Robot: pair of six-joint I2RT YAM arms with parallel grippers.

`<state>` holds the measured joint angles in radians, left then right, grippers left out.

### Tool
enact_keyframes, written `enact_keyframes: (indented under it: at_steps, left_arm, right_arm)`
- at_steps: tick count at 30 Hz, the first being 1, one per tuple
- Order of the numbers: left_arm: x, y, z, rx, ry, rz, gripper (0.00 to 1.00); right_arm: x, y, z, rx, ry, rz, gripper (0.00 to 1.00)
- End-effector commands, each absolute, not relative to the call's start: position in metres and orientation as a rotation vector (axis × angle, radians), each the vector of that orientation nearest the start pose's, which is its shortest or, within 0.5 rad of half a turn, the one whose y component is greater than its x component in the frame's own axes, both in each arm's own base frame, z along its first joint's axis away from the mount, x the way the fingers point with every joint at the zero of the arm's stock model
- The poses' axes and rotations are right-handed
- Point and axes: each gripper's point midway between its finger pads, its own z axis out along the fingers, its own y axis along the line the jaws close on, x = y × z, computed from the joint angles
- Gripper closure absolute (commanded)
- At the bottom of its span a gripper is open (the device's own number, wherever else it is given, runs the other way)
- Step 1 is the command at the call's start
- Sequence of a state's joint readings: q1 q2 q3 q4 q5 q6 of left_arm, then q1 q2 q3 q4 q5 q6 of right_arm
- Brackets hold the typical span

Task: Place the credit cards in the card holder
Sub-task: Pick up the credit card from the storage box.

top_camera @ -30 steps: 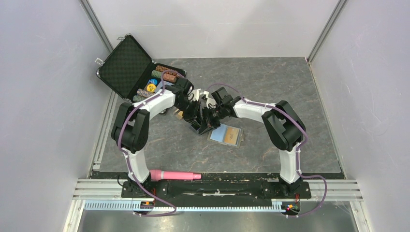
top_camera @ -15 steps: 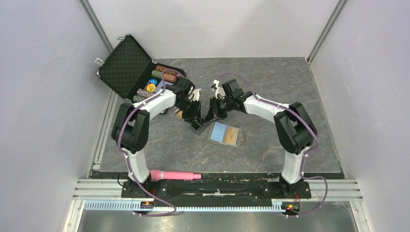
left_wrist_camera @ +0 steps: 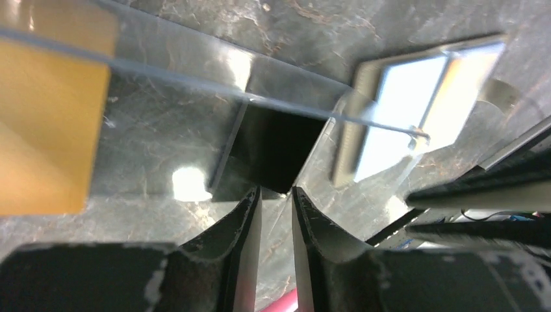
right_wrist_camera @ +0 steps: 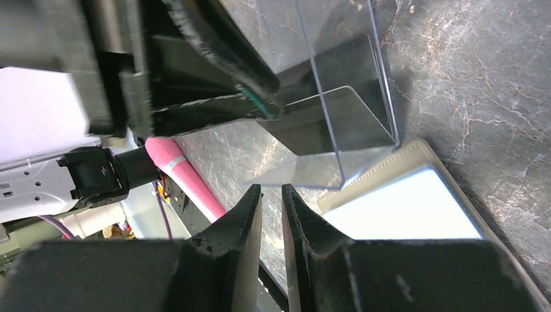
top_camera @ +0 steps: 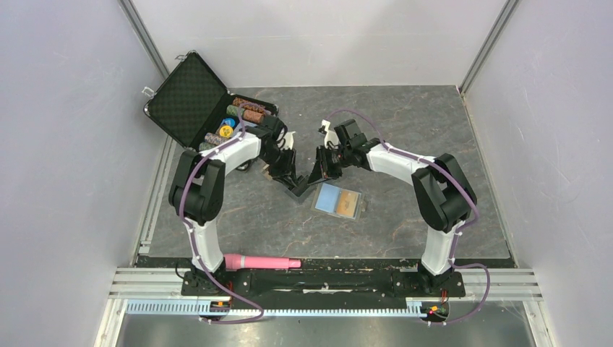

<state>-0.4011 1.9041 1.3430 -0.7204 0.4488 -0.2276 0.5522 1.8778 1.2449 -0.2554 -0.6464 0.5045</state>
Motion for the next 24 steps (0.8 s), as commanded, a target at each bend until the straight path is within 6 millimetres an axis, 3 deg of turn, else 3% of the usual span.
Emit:
enact_keyframes:
  at_steps: [1, 9, 15, 20, 24]
  left_arm:
    - [0.309, -0.224, 0.029, 0.343, 2.934, -0.719, 0.71]
    - [0.297, -0.235, 0.029, 0.428, 2.931, -0.877, 0.72]
    - [0.295, -0.249, 0.047, 0.473, 2.86, -1.024, 0.73]
    - [0.296, -0.251, 0.058, 0.488, 2.837, -1.037, 0.75]
    - [0.3, -0.235, 0.051, 0.493, 2.868, -0.876, 0.67]
  right_arm:
    - [0.309, 0.33, 0.108, -0.405, 2.519, 1.22, 0.8]
    - [0.314, 0.328, 0.112, -0.398, 2.502, 1.213, 0.8]
    - [0.316, 0.325, 0.113, -0.386, 2.498, 1.211, 0.8]
    - [0.315, 0.323, 0.112, -0.385, 2.503, 1.209, 0.79]
    - [0.314, 0.323, 0.111, -0.386, 2.506, 1.211, 0.79]
